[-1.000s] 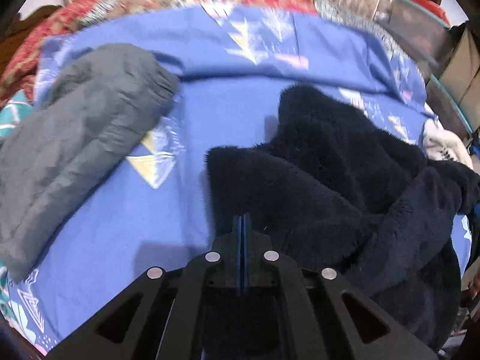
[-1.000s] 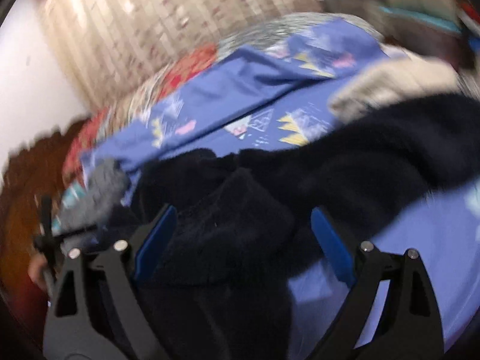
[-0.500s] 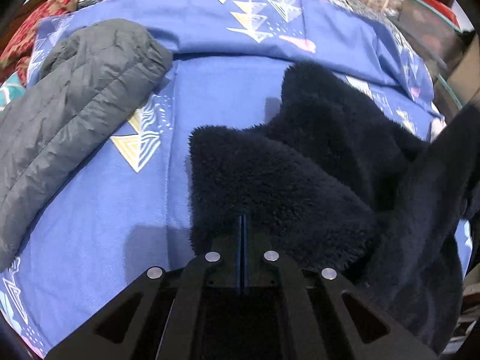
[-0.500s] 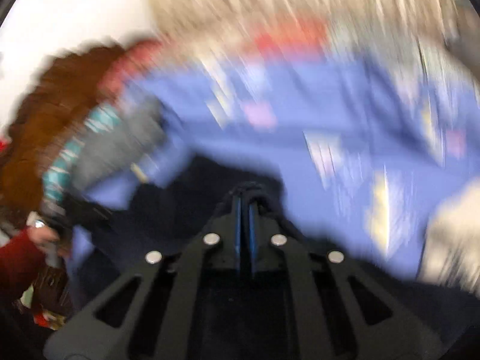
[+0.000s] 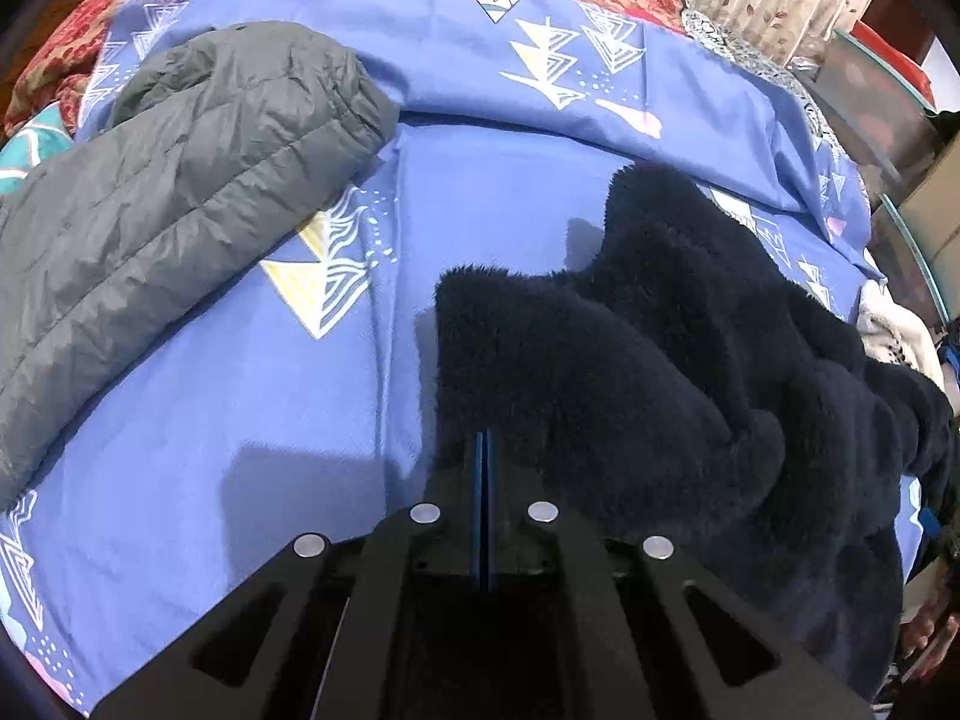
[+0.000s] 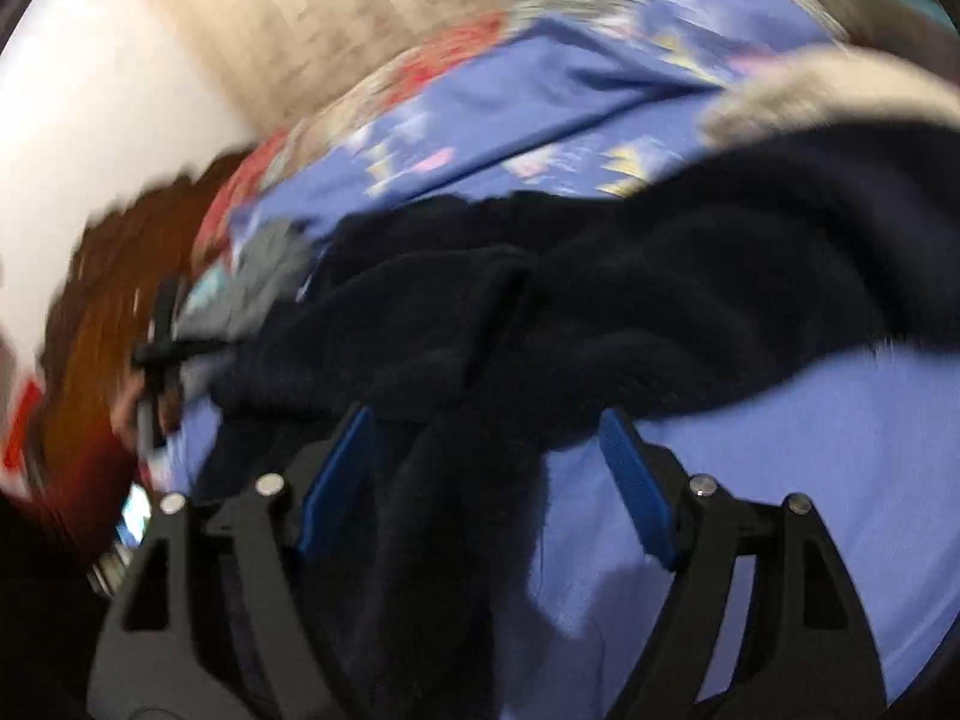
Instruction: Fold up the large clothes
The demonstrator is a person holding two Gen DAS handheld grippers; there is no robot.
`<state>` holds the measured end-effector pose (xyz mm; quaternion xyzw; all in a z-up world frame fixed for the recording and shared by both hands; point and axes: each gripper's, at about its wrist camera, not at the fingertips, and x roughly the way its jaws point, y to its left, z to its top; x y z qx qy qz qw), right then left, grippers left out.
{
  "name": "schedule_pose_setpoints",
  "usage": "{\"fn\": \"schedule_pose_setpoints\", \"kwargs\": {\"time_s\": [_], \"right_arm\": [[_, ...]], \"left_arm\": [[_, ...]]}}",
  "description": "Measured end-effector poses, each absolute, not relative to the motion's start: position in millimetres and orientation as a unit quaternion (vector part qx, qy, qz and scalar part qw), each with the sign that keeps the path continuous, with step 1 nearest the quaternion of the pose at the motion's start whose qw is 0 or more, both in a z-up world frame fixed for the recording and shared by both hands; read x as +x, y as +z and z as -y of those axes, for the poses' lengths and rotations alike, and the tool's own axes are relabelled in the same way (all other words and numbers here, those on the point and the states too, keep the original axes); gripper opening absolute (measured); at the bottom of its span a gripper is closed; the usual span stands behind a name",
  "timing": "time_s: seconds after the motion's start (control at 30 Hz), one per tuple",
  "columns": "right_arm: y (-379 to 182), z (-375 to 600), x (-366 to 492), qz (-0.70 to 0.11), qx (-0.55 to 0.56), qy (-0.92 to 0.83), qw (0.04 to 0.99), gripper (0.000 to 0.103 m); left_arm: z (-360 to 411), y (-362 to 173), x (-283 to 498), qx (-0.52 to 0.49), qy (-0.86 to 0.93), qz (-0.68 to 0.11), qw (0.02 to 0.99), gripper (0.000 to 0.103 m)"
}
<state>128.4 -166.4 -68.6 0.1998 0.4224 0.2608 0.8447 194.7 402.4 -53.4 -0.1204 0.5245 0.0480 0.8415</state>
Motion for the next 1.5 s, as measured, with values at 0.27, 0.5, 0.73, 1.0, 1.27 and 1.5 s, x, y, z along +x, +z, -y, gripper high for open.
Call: {"fn": "schedule_pose_setpoints", "kwargs": {"time_s": [0.27, 0.5, 0.73, 1.0, 1.27, 1.5], "right_arm": [[-67, 92, 226, -0.473, 0.171, 0.253, 0.827, 0.081], [-16, 64, 229, -0.371, 0.177, 0.328, 0.851, 0.004], [-67, 142, 221, -0.440, 0.120, 0.035, 0.889, 0.009], [-20, 39, 222, -0.410, 0.156, 0.266, 0.858, 0.077], [-64, -220, 262, -0.542, -0.026, 0.452, 0.709, 0.077], [-27, -324, 253, -0.502, -0.058, 0.548, 0.666, 0.007]], "left_arm": [[-367, -85, 246, -0.051, 0.035, -0.565, 0.823, 0.026], [-405, -35, 203, -0.107, 0.101, -0.420, 0.895, 0.022], [-450, -41, 181, -0.205, 0.129, -0.438, 0.866, 0.022], [-407, -64, 143, -0.197, 0.037, -0.482, 0.853, 0.024], [-404, -76, 105, -0.197, 0.024, -0.474, 0.858, 0.025], [-411, -88, 100, -0.179, 0.059, -0.462, 0.867, 0.025]]}}
